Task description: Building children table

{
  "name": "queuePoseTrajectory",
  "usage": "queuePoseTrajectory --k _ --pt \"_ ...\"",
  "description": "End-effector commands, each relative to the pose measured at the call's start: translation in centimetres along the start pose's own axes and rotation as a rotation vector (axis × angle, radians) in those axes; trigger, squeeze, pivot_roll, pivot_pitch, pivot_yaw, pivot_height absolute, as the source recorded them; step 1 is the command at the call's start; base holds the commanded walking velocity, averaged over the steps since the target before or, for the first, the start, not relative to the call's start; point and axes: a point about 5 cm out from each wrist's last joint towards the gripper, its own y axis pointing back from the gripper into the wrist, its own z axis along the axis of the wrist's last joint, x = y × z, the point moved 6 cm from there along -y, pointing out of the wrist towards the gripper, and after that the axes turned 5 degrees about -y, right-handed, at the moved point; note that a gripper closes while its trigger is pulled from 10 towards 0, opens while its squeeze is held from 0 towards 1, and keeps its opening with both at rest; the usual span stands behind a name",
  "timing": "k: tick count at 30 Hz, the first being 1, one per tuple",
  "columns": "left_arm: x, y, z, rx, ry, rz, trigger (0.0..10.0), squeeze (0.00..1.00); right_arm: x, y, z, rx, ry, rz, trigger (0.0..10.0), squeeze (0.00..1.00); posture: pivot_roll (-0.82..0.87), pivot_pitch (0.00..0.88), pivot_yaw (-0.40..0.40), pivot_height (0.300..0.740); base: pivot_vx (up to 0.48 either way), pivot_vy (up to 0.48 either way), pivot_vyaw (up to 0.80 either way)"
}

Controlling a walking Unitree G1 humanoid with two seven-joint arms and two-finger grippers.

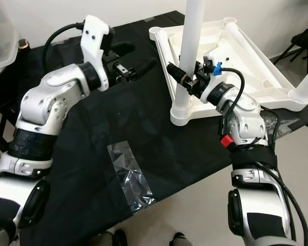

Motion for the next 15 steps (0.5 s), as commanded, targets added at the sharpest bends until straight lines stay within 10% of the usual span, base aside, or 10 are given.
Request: queuePoseTrajectory --k 1,9,10,11,12,15 --pt "1.1 1.1 -1.4 0.046 0.010 0.060 10.0 1.00 -0.1 0.7 -3.9 0.124 -0.065 -0.034 0.0 0.00 -0.01 0.222 0.083 0.740 0.000 0.000 0.00" --pt "2.5 5.2 -6.1 0.154 0.074 0.258 10.0 1.00 -0.1 1.3 -7.2 0.232 -0.076 -0.316 0.0 0.00 -0.02 0.234 0.076 0.740 0.000 0.000 0.00" --pt "2.5 6.3 -7.2 0.180 0.084 0.296 10.0 0.69 -0.6 2.5 -8.1 0.230 -0.085 -0.498 0.0 0.00 -0.02 0.235 0.071 0.740 0.000 0.000 0.00" --pt "2.5 6.3 -7.2 0.180 0.084 0.296 10.0 0.69 -0.6 2.5 -8.1 0.230 -0.085 -0.498 0.0 0.00 -0.02 0.235 0.071 0.740 0.000 0.000 0.00" --pt "2.6 7.8 -8.7 0.212 0.102 0.353 10.0 0.00 0.8 3.4 -9.4 0.243 -0.083 -0.569 0.0 0.00 -0.02 0.235 0.071 0.740 0.000 0.000 0.00" --pt "2.7 9.4 -10.4 0.257 0.117 0.406 10.0 0.00 2.6 4.1 -10.6 0.258 -0.106 -0.602 0.0 0.00 -0.02 0.239 0.074 0.740 0.000 0.000 0.00"
